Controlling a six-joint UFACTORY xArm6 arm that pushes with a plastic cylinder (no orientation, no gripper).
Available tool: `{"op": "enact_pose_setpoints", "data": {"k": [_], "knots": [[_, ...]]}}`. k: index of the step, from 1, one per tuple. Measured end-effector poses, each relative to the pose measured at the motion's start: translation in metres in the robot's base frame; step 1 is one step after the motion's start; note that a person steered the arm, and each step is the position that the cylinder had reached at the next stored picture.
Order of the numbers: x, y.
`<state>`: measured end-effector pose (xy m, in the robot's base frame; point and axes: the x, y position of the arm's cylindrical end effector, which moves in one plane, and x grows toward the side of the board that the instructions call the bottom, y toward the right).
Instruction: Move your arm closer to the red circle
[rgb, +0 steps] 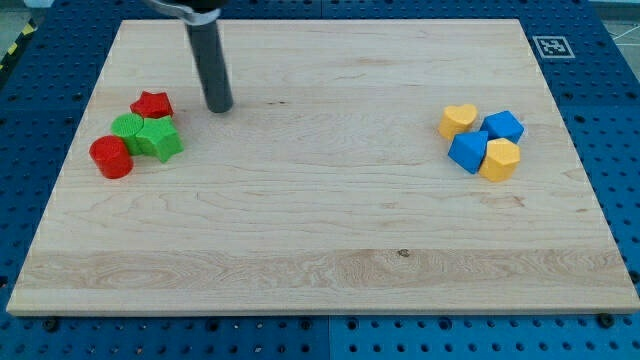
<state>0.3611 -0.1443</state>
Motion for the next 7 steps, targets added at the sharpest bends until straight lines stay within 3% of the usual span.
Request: {"op": "enact_pose_setpoints", "data": {"k": [1, 3, 7], "knots": [[-0.064, -0.053], [-0.063, -0.159], [-0.034, -0.161]]}}
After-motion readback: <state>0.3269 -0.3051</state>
